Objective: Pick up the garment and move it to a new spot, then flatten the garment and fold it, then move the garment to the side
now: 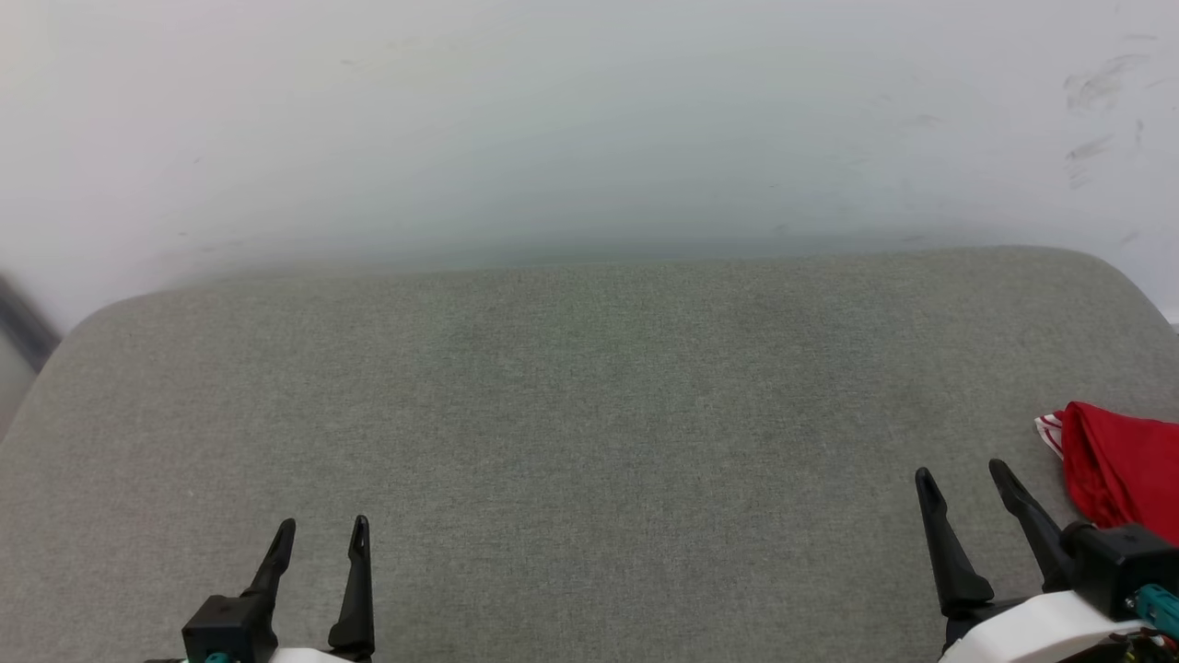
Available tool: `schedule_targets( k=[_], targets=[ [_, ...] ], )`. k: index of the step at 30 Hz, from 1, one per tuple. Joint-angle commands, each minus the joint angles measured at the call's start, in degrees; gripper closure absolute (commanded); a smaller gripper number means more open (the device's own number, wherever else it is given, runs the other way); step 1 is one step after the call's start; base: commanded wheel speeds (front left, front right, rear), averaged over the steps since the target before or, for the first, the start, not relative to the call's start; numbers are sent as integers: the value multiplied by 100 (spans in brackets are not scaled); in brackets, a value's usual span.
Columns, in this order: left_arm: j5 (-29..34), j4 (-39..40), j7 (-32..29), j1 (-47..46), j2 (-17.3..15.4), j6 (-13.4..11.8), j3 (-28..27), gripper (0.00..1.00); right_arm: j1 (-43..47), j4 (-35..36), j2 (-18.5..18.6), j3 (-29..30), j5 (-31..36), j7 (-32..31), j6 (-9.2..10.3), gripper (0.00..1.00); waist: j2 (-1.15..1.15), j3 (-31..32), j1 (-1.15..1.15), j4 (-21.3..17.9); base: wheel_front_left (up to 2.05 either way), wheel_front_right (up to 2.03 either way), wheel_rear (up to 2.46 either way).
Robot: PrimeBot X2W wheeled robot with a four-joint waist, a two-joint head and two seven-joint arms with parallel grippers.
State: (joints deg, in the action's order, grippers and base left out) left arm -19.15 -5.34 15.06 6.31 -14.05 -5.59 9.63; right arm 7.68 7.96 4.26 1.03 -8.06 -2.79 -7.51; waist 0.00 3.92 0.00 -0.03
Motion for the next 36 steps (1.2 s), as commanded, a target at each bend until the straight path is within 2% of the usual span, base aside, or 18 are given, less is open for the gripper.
schedule_targets(
  k=[1,10,11,14,36],
  targets=[
    [35,-9,12,-57,-19,11,-15,0,-57,-4,-26,-2,-18,36,5,0,0,-1,0,1,0,0,0],
    [54,-16,12,-86,17,30,-17,0,-93,-27,8,-26,-67,99,5,0,0,-16,0,8,0,0,0],
    [30,-19,0,-42,11,7,-11,100,-36,-20,-1,-21,-50,74,0,100,0,-17,0,7,0,0,0],
    [-22,-140,-16,5,59,15,-2,100,18,-149,-6,-30,-94,71,0,100,0,-21,0,8,0,0,0],
    [-2072,-346,-619,-371,351,380,-461,100,-395,-715,7,73,-2500,-4,1,100,0,-89,0,7,0,0,0]
  ],
)
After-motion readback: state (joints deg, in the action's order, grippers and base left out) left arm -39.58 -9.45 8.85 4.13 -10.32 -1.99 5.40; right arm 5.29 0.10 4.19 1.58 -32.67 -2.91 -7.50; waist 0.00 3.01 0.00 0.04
